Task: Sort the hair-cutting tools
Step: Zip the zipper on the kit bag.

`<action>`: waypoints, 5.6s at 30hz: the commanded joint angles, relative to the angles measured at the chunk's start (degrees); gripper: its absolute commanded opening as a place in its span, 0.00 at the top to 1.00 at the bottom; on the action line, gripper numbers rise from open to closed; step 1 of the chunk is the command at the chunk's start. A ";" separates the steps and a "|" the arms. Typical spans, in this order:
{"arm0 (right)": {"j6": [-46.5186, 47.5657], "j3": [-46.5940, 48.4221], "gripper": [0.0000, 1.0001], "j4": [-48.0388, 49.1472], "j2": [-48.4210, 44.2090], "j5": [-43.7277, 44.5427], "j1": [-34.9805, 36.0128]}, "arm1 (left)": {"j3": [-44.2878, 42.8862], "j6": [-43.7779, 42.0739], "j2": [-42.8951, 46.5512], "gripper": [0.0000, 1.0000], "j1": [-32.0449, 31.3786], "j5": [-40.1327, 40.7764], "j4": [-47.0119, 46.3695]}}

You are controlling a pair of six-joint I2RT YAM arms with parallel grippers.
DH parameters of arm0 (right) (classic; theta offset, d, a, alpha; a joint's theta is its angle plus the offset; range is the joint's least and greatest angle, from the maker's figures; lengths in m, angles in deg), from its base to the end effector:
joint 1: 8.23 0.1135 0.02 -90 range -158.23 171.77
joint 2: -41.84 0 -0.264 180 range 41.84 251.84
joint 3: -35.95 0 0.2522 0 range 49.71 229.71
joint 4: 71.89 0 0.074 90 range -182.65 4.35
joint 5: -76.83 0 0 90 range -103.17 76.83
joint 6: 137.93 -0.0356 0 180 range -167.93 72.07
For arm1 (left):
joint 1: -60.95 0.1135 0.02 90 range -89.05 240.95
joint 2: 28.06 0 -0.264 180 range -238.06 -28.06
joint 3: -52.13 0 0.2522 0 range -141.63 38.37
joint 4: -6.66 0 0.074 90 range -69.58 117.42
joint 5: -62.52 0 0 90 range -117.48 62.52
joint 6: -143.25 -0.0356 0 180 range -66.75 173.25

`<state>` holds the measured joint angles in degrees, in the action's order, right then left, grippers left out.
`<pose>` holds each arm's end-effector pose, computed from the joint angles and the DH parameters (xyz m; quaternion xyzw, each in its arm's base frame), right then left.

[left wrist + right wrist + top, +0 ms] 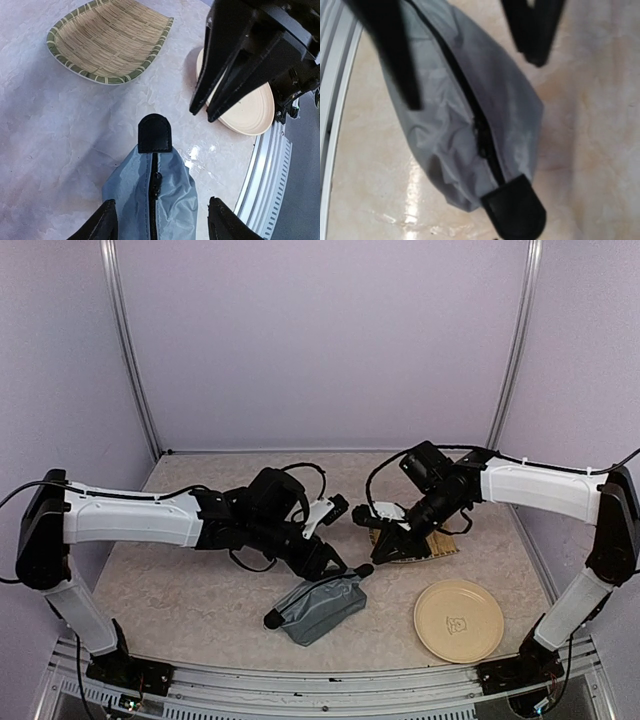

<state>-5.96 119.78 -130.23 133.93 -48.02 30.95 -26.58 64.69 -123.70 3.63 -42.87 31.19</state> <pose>0.2354 0.2181 0.2464 -0.6538 0.6701 0.2884 0.2006 0.1910 -0.3152 0.2311 0.4028 0.8105 -0.3308 0.2673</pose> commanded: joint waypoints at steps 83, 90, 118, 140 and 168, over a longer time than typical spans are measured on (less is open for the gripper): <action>-5.20 11.40 0.69 -4.97 22.17 -29.57 -1.65 | 5.47 0.34 3.68 1.00 -1.60 -2.27 -11.28; -6.88 10.84 0.68 -4.77 23.05 -24.86 -1.74 | 4.99 -0.54 3.60 1.00 -2.09 -2.00 -10.61; 14.84 20.00 0.77 -29.23 29.39 -35.90 -1.42 | -5.21 -11.54 -2.90 1.00 -4.05 8.03 7.90; 8.73 17.41 1.00 -25.05 27.39 -29.12 -2.15 | -5.30 -11.69 -1.88 1.00 -4.56 9.97 9.22; -3.51 23.92 0.00 -5.59 10.20 -12.46 -13.85 | -0.47 -19.05 1.28 1.00 -5.35 14.49 0.89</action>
<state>0.49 143.86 -152.11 151.03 -65.83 21.33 -29.33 50.26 -125.66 -1.44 -30.00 38.25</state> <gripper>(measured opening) 0.992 0.015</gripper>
